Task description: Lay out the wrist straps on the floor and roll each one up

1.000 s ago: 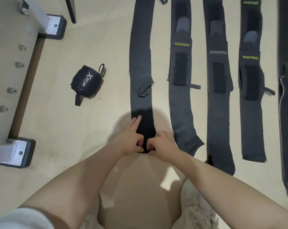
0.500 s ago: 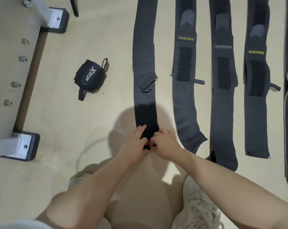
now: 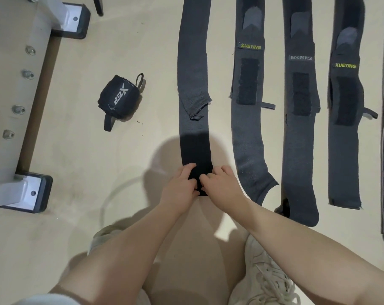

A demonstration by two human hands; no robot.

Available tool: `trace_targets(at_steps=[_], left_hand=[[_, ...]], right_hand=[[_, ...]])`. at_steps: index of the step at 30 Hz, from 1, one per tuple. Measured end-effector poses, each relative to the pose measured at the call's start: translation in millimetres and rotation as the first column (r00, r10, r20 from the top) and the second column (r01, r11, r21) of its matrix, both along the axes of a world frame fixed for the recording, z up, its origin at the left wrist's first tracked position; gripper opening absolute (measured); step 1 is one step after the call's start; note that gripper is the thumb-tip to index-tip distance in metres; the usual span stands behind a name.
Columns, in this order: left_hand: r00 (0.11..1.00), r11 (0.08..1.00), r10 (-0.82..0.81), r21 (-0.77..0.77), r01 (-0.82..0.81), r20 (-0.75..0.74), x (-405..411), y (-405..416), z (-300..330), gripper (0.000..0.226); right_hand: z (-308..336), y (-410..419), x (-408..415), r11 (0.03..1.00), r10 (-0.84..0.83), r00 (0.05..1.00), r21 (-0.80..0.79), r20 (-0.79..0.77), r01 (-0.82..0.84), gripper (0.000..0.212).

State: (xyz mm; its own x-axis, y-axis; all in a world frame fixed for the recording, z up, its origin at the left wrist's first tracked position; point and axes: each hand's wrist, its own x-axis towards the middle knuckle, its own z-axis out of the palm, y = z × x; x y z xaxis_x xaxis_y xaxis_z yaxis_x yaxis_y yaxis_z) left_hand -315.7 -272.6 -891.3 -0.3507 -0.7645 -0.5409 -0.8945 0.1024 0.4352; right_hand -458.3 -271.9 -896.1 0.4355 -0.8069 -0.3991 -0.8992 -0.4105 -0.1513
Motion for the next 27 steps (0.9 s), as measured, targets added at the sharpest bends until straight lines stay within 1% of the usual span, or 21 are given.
trace_targets(at_steps=[1, 3, 6, 7, 9, 11, 12, 13, 15, 17, 18, 19, 21, 23, 25, 26, 27], left_hand=[[1.0, 1.0, 0.003, -0.029, -0.003, 0.016, -2, 0, -1, 0.016], [0.999, 0.998, 0.009, -0.07, -0.007, 0.035, -5, -1, -4, 0.012], [0.999, 0.996, 0.034, -0.086, -0.031, 0.038, -6, 0, -8, 0.011], [0.999, 0.996, 0.031, -0.09, -0.028, 0.036, -5, 1, -9, 0.014], [0.999, 0.993, 0.009, -0.115, -0.005, 0.032, -2, 4, -11, 0.018], [1.0, 0.993, 0.01, -0.116, -0.009, 0.01, 0, 7, -11, 0.021], [1.0, 0.994, -0.001, -0.107, 0.002, 0.016, 1, 8, -10, 0.021], [1.0, 0.994, -0.02, -0.104, 0.021, 0.011, 2, 10, -9, 0.021], [0.995, 0.979, -0.101, -0.173, 0.103, 0.021, 3, 10, -9, 0.016], [0.974, 0.94, -0.211, -0.258, 0.224, 0.077, 6, 10, -12, 0.005], [0.964, 0.923, -0.243, -0.279, 0.264, 0.106, 7, 8, -11, 0.015], [0.955, 0.904, -0.267, -0.311, 0.295, 0.129, 9, 9, -13, 0.025], [0.952, 0.901, -0.265, -0.312, 0.301, 0.153, 8, 11, -14, 0.032], [0.977, 0.931, -0.174, -0.304, 0.203, 0.12, 3, 11, -10, 0.032], [0.996, 0.975, -0.05, -0.214, 0.066, 0.075, -1, 12, -7, 0.029], [0.996, 0.989, -0.014, -0.147, 0.027, 0.088, -2, 11, -6, 0.028], [0.994, 0.992, -0.002, -0.122, 0.016, 0.11, -3, 9, -6, 0.028]], right_hand=[[-3, 1, -4, 0.999, 0.037, 0.999, -0.018, 0.027, -0.036, 0.034], [-8, 4, -13, 0.991, 0.131, 0.988, -0.027, 0.081, -0.129, 0.034], [-4, 0, -23, 0.97, 0.243, 0.967, -0.013, 0.074, -0.242, 0.033], [-3, -1, -25, 0.961, 0.277, 0.957, -0.047, 0.084, -0.274, 0.028], [-3, -3, -25, 0.939, 0.329, 0.938, -0.143, 0.107, -0.313, 0.002], [-5, -1, -21, 0.93, 0.335, 0.935, -0.201, 0.114, -0.308, 0.029], [-3, -2, -19, 0.94, 0.304, 0.947, -0.196, 0.105, -0.28, 0.033], [-1, -3, -17, 0.949, 0.271, 0.957, -0.197, 0.103, -0.247, 0.031], [4, -7, -15, 0.991, 0.133, 0.986, -0.023, 0.097, -0.131, 0.025], [3, -15, -15, 0.981, -0.04, 0.995, 0.191, 0.09, 0.022, 0.026], [2, -20, -14, 0.952, -0.128, 0.988, 0.29, 0.084, 0.099, 0.025], [0, -23, -13, 0.926, -0.2, 0.975, 0.345, 0.098, 0.155, 0.024], [0, -24, -11, 0.915, -0.252, 0.959, 0.353, 0.131, 0.193, 0.021], [-3, -18, -13, 0.947, -0.218, 0.965, 0.271, 0.145, 0.173, 0.018], [-9, -6, -16, 0.982, -0.151, 0.966, 0.143, 0.21, 0.122, 0.013], [-10, -4, -18, 0.986, -0.148, 0.958, 0.11, 0.247, 0.124, 0.01], [-9, -4, -21, 0.991, -0.127, 0.95, 0.066, 0.286, 0.112, 0.013]])
